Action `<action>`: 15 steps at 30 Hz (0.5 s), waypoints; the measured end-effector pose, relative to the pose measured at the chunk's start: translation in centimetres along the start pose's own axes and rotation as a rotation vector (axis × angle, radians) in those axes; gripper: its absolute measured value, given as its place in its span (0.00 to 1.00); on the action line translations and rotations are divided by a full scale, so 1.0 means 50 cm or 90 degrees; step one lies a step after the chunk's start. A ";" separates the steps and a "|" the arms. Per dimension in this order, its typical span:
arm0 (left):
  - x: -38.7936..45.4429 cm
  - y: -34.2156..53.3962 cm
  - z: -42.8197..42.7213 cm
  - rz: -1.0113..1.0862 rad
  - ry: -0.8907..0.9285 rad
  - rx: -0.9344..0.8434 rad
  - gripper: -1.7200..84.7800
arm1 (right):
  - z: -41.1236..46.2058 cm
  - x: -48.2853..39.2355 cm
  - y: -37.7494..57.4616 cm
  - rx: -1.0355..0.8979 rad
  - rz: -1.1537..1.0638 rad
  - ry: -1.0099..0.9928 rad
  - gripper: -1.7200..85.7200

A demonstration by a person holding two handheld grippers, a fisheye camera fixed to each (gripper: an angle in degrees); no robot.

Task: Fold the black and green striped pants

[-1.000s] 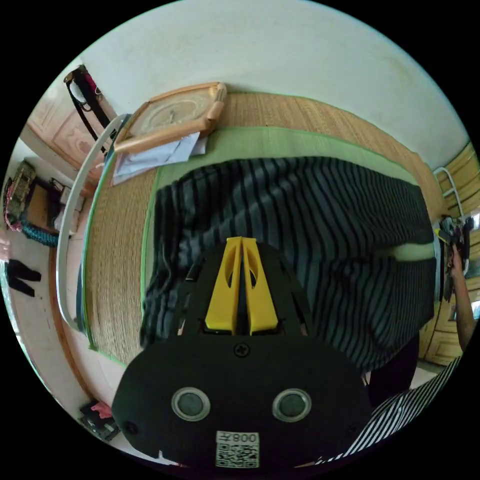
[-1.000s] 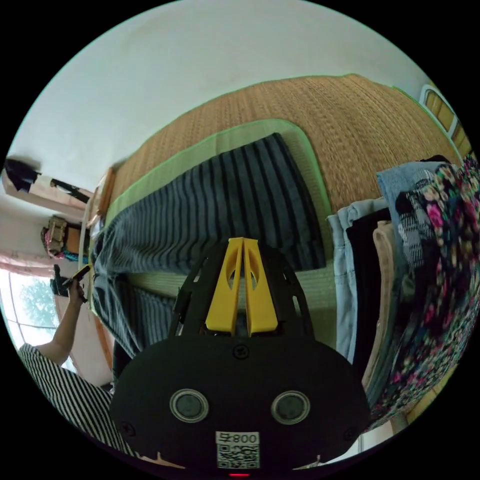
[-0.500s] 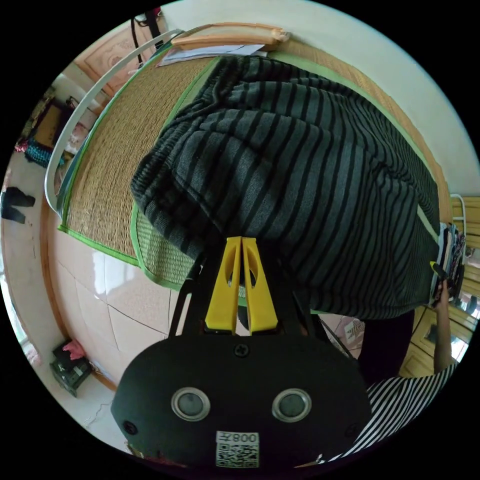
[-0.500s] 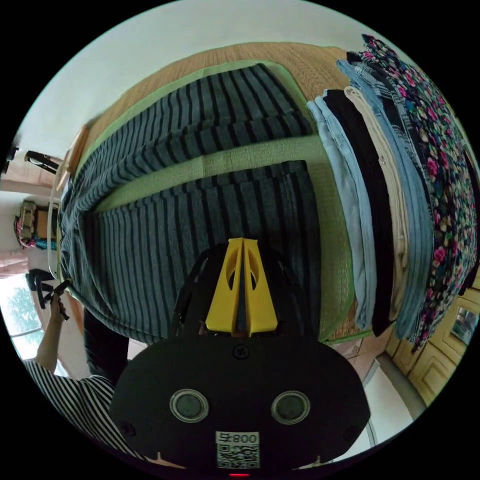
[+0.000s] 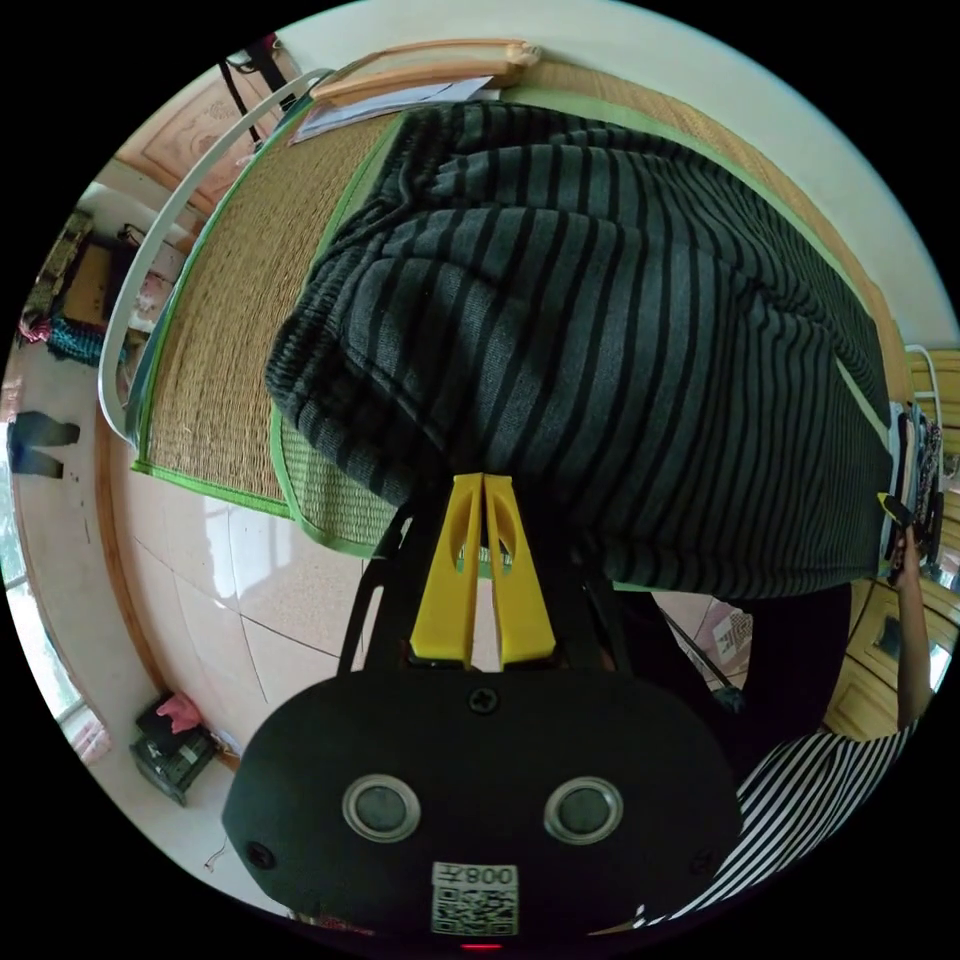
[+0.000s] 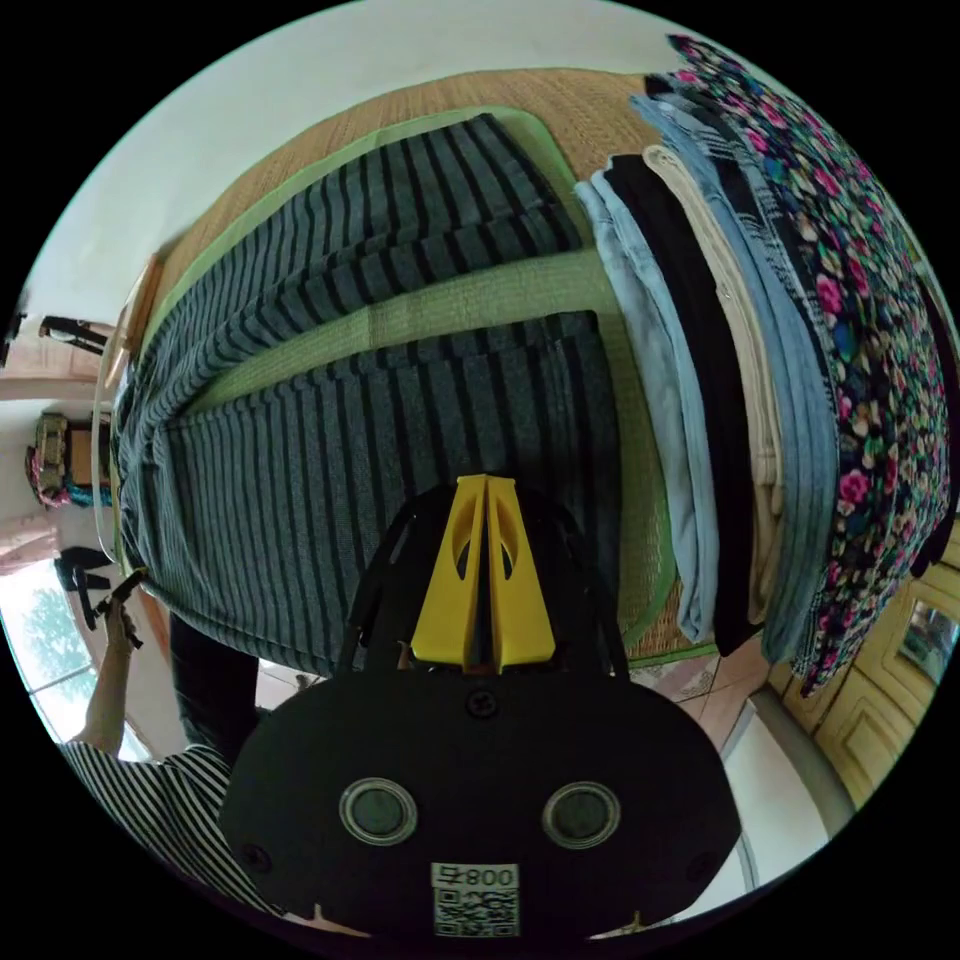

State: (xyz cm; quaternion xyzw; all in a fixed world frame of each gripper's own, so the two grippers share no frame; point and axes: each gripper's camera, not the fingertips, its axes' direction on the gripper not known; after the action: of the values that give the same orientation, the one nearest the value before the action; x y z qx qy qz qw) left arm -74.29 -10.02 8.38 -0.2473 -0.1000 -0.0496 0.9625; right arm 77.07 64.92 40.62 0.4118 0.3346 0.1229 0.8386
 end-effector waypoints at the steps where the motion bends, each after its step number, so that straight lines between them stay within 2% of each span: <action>1: -0.005 0.013 -0.018 0.006 0.008 0.028 0.02 | -0.011 -0.014 0.001 0.016 -0.004 0.011 0.02; 5: -0.035 0.039 -0.042 0.003 0.022 0.040 0.02 | -0.054 -0.122 0.002 0.078 -0.091 -0.054 0.02; 8: -0.067 0.055 -0.017 -0.012 0.021 -0.009 0.02 | -0.049 -0.295 -0.005 0.067 -0.236 -0.123 0.02; 10: -0.085 0.070 -0.021 -0.017 0.038 0.010 0.02 | -0.023 -0.447 -0.010 0.048 -0.338 -0.149 0.02; 12: -0.098 0.080 -0.027 -0.011 0.041 0.008 0.02 | 0.005 -0.545 -0.018 0.027 -0.388 -0.156 0.02; 15: -0.109 0.095 -0.035 0.022 0.022 0.004 0.02 | 0.063 -0.662 -0.028 -0.014 -0.458 -0.045 0.02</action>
State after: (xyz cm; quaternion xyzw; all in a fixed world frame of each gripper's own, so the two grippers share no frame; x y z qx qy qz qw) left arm -78.63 -6.46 3.49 -0.2452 -0.0795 -0.0370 0.9655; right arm 54.36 46.19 56.14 0.2627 0.4274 -0.1913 0.8436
